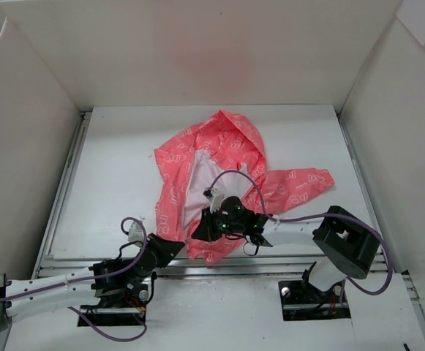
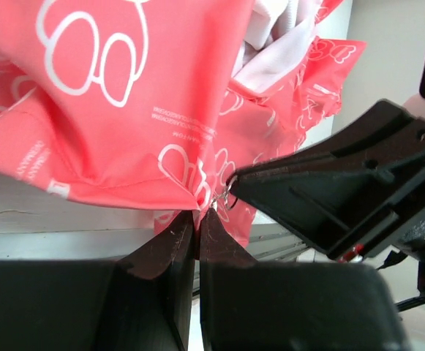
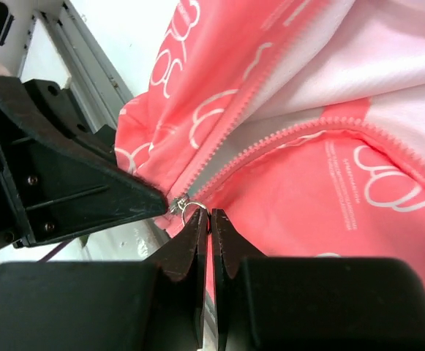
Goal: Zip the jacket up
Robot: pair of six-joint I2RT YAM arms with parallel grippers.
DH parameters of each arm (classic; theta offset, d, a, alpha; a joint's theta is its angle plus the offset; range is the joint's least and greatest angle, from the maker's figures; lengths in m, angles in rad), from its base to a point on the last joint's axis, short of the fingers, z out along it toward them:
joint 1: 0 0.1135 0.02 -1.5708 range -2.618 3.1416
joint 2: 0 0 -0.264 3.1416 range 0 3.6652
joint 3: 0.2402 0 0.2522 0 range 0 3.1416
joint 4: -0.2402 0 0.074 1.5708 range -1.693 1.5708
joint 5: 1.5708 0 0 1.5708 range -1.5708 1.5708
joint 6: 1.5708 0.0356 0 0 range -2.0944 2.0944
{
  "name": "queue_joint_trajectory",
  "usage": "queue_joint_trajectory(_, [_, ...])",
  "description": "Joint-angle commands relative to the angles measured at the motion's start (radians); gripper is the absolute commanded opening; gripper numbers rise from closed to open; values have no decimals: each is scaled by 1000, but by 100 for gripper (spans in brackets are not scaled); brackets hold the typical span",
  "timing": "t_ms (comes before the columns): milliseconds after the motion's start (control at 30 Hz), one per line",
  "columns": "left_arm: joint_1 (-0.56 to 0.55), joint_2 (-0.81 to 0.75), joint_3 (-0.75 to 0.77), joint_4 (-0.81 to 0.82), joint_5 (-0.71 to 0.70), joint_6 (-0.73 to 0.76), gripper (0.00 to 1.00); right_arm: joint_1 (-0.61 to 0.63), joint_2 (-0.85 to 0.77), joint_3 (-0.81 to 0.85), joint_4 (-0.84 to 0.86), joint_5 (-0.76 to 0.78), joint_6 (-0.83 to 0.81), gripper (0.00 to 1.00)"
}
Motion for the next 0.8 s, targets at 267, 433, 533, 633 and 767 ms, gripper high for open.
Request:
queue_joint_trajectory(267, [-3,-25,147,-128,-26,228,0,-109,-103,216,-262,420,-201,0])
queue_joint_trajectory(433, [-3,-53,244,-197,-59,328,0,-139,-147,351,-371,575,-327,0])
queue_joint_trajectory(533, [-3,-91,323,-292,-121,402,0,-219,-157,452,-426,658,-407,0])
queue_joint_trajectory(633, [-3,-145,394,-401,-224,492,0,-317,-132,587,-432,709,-471,0])
queue_joint_trajectory(767, [-3,-221,469,-495,-312,552,0,-475,-10,800,-452,746,-547,0])
